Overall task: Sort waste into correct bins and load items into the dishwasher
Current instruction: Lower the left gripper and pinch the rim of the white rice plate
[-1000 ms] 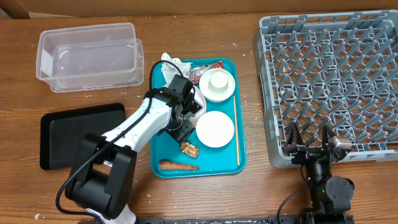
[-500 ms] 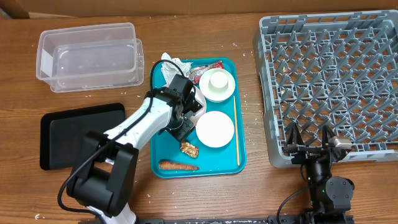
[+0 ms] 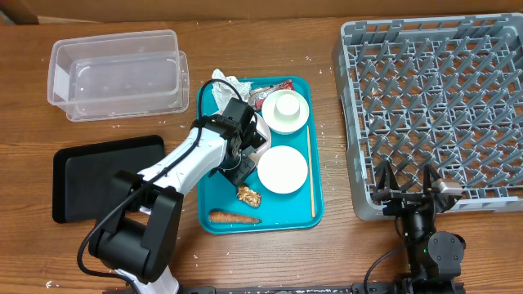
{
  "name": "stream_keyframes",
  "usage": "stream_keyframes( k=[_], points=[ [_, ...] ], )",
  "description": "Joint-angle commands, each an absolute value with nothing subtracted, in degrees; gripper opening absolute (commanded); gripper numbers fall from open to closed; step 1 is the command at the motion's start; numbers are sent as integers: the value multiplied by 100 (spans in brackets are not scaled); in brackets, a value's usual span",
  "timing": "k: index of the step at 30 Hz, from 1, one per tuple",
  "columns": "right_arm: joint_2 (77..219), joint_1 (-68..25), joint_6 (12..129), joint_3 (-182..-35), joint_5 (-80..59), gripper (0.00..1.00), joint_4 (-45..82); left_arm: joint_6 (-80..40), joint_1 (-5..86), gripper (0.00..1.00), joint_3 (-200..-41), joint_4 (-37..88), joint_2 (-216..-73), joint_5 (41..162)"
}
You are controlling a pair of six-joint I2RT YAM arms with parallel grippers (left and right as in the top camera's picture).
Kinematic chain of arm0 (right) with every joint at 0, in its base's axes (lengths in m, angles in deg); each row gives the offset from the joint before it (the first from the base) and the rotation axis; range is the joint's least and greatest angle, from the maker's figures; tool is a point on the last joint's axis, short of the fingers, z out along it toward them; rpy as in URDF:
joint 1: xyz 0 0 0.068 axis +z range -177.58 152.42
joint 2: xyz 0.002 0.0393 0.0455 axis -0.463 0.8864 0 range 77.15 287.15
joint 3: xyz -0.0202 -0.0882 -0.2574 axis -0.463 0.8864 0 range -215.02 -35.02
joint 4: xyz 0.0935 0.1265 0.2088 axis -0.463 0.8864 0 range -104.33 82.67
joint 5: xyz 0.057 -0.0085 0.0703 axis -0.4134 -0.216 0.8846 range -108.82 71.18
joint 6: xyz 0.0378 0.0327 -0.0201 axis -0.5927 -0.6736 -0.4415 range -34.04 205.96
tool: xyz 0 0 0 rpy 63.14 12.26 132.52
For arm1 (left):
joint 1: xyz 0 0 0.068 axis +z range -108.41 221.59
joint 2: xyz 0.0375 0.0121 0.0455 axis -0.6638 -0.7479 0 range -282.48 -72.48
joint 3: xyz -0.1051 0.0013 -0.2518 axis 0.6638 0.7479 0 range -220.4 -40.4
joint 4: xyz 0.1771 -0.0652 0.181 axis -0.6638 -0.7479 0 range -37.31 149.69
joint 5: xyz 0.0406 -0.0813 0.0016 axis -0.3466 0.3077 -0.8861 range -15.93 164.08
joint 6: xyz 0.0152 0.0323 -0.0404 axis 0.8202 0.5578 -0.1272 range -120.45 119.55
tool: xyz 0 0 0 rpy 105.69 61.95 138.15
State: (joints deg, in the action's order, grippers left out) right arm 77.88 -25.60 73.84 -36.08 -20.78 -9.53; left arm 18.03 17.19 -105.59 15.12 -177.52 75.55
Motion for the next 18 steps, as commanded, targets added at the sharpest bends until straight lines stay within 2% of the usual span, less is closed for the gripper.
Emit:
stream_keyframes(
  k=[1,5,18],
  points=[
    [7731,-2538,7402,-3549,-2152,100,-970,1932,1682,56,-10524,1536,-17826,7479],
    [7731,-2538,7402,-3549,-2152,100,-973,1930,1679,52,-10487,1568,-17826,7538],
    [7731,-2538,7402,-3549,-2152,100,-970,1882,1679,51,-10238,1721,-17824,7529]
  ],
)
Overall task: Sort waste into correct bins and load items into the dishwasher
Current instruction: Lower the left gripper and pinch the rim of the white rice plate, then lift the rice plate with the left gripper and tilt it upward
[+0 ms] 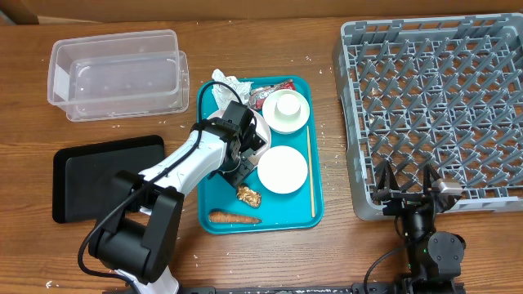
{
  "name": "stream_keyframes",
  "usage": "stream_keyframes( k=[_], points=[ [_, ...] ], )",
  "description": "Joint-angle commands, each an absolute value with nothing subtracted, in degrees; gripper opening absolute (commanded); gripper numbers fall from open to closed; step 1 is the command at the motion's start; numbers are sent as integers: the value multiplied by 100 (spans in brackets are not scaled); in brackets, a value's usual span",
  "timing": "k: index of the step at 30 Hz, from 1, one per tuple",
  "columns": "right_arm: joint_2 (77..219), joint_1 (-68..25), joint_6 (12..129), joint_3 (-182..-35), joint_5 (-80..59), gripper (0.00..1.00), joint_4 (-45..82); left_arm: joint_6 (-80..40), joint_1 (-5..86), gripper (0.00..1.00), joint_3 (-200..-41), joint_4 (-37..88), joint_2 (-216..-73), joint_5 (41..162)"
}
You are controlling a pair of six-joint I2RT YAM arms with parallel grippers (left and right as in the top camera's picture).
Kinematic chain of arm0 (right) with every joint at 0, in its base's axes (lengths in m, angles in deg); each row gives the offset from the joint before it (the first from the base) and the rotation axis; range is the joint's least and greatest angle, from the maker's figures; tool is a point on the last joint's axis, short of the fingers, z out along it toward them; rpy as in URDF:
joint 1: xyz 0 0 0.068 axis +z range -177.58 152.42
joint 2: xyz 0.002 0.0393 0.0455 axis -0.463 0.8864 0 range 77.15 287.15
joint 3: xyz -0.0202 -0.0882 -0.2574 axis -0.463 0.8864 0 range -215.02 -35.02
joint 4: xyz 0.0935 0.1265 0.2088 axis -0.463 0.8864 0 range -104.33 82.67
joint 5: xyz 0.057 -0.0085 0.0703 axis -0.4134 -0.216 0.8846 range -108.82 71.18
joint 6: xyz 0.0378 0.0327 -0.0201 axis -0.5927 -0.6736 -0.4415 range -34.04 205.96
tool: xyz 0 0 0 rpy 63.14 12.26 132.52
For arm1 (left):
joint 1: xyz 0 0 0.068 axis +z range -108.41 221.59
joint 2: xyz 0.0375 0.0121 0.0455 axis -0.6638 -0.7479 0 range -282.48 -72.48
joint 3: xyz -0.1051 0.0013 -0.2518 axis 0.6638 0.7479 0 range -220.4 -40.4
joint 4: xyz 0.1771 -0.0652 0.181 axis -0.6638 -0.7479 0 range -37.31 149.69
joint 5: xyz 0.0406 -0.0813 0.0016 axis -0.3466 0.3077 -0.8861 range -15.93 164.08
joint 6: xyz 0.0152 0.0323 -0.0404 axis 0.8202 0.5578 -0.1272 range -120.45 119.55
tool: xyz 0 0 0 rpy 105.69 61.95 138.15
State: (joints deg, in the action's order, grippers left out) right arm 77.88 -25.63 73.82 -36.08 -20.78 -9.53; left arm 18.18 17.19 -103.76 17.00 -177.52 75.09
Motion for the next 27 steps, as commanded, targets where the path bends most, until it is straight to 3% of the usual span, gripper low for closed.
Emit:
stream_keyframes(
  k=[1,27],
  points=[
    [7731,-2538,7402,-3549,-2152,100,-973,1873,1679,50,-10238,1737,-17824,7513],
    [7731,-2538,7402,-3549,-2152,100,-970,1534,1675,7,-10476,1343,-17767,7516]
  ],
)
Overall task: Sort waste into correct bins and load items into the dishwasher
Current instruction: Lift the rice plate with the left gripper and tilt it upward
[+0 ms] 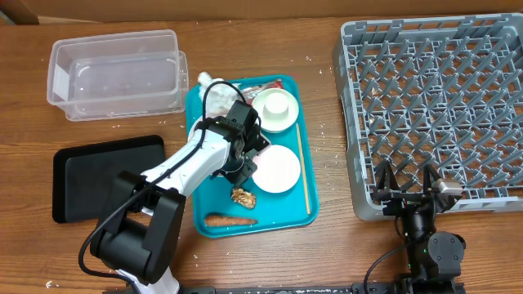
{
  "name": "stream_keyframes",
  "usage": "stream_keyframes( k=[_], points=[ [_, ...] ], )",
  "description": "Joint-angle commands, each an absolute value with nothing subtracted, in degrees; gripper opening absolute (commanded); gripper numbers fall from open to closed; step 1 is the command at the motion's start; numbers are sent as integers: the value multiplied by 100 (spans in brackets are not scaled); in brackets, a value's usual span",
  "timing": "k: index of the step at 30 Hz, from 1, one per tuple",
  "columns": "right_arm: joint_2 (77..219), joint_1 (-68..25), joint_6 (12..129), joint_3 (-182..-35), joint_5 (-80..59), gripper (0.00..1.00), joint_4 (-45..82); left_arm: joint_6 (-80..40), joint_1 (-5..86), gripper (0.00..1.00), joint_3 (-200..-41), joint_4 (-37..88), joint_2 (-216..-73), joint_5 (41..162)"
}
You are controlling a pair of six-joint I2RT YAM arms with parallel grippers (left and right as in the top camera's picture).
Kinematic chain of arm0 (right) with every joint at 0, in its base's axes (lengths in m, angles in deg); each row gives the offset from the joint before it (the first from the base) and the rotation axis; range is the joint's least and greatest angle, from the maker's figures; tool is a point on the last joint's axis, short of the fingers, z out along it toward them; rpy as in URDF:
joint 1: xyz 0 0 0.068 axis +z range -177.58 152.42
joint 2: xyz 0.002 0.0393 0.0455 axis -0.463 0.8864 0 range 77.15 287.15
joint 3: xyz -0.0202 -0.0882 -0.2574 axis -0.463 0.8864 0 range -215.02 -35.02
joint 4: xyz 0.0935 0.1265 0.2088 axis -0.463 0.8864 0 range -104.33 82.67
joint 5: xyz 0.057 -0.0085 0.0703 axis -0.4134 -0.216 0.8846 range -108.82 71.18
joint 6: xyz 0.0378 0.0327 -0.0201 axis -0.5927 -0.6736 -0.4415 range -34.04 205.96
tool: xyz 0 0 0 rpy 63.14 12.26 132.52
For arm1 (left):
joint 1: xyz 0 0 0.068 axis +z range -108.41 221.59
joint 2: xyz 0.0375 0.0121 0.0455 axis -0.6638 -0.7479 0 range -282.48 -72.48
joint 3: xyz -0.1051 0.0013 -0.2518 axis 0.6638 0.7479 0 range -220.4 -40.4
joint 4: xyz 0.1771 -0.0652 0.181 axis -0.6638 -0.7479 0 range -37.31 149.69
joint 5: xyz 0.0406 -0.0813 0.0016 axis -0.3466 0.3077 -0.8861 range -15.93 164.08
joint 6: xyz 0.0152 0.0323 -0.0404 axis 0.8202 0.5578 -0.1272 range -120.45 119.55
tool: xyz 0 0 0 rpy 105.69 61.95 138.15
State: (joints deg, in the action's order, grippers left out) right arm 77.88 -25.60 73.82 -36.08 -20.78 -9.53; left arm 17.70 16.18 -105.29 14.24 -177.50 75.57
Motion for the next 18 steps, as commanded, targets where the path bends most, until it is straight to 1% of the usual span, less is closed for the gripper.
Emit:
stream_keyframes(
  k=[1,8,18],
  points=[
    [7731,-2538,7402,-3549,-2152,100,-970,1519,1675,6,-10481,1343,-17767,7516],
    [7731,-2538,7402,-3549,-2152,100,-970,1473,1675,4,-10599,1271,-17767,7516],
    [7731,-2538,7402,-3549,-2152,100,-970,1377,1666,4,-11202,751,-17767,7511]
  ],
)
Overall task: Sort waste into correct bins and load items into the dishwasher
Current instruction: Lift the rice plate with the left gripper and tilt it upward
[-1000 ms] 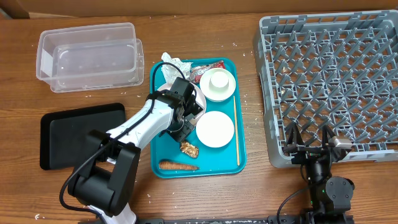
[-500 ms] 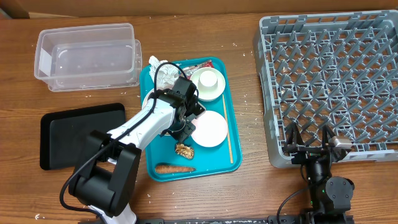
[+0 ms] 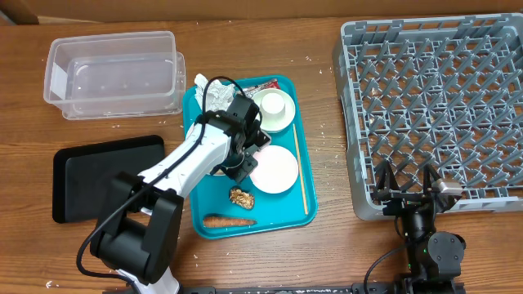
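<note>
A teal tray (image 3: 308, 214) lies mid-table, slightly turned. On it are a white cup (image 3: 274, 109), a white plate (image 3: 278, 170), a wooden stick (image 3: 301, 167), a carrot (image 3: 229, 220), a brown food scrap (image 3: 241, 197), crumpled white paper (image 3: 208, 93) and a red wrapper (image 3: 261, 85). My left gripper (image 3: 248, 157) is down on the tray at the plate's left edge, its fingers hidden under the wrist. My right gripper (image 3: 406, 181) rests with fingers spread at the near edge of the grey dish rack (image 3: 437, 98), holding nothing.
A clear plastic bin (image 3: 114, 73) stands at the back left, its right end beside the tray's corner. A flat black bin (image 3: 98, 175) lies at the left. The rack fills the right side.
The tray with everything on it has shifted a little further left, and the left gripper with it. The clear bin sits slightly further left too. The right arm has not moved.
The left gripper stood on the tray beside the plate, with the tray square and further right. It stayed there at the second moment. Then the tray was further left and slightly turned, and now its back corner is up against the clear bin.
</note>
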{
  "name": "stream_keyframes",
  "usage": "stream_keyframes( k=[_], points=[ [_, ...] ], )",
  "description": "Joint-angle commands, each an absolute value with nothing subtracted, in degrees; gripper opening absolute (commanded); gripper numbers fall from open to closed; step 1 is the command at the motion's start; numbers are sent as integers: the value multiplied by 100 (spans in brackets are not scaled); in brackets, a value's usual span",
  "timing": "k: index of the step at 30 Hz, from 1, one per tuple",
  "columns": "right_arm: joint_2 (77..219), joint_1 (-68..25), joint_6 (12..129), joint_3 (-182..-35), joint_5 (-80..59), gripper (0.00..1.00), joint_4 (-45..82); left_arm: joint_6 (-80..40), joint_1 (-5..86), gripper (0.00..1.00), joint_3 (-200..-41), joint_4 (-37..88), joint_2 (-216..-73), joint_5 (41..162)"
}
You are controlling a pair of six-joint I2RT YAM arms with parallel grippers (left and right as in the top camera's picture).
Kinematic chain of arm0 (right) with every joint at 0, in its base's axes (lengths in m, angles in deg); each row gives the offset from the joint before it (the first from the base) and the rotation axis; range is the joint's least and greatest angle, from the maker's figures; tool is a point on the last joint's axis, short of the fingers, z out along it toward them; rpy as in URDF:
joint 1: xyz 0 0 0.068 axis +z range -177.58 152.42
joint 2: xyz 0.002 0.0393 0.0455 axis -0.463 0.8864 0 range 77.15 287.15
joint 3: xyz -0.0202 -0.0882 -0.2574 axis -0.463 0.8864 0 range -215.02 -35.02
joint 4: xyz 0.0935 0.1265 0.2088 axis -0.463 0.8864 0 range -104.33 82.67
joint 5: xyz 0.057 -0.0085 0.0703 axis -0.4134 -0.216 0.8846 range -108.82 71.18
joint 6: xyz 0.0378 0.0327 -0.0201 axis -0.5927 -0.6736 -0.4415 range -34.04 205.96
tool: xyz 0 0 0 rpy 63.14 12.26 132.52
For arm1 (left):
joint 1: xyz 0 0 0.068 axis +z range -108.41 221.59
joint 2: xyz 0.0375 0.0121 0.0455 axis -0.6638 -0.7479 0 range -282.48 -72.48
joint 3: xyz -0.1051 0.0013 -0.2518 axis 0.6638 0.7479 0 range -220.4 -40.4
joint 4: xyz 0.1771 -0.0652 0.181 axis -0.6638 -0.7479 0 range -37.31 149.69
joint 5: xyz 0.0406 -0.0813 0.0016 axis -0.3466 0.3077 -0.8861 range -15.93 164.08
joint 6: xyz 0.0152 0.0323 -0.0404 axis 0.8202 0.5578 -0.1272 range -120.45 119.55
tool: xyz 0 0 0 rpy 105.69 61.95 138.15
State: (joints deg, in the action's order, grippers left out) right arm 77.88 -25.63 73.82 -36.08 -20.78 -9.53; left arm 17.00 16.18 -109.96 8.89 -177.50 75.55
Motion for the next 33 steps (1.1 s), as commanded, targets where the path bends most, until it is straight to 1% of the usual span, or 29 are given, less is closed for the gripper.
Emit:
stream_keyframes(
  k=[1,10,25,33],
  points=[
    [7731,-2538,7402,-3549,-2152,100,-973,1335,1664,4,-11265,696,-17767,7498],
    [7731,-2538,7402,-3549,-2152,100,-970,1023,1603,4,-11552,323,-17767,7336],
    [7731,-2538,7402,-3549,-2152,100,-970,404,1087,4,-12216,-357,-17767,6696],
    [7731,-2538,7402,-3549,-2152,100,-973,207,928,4,-12277,-488,-17767,6462]
  ],
)
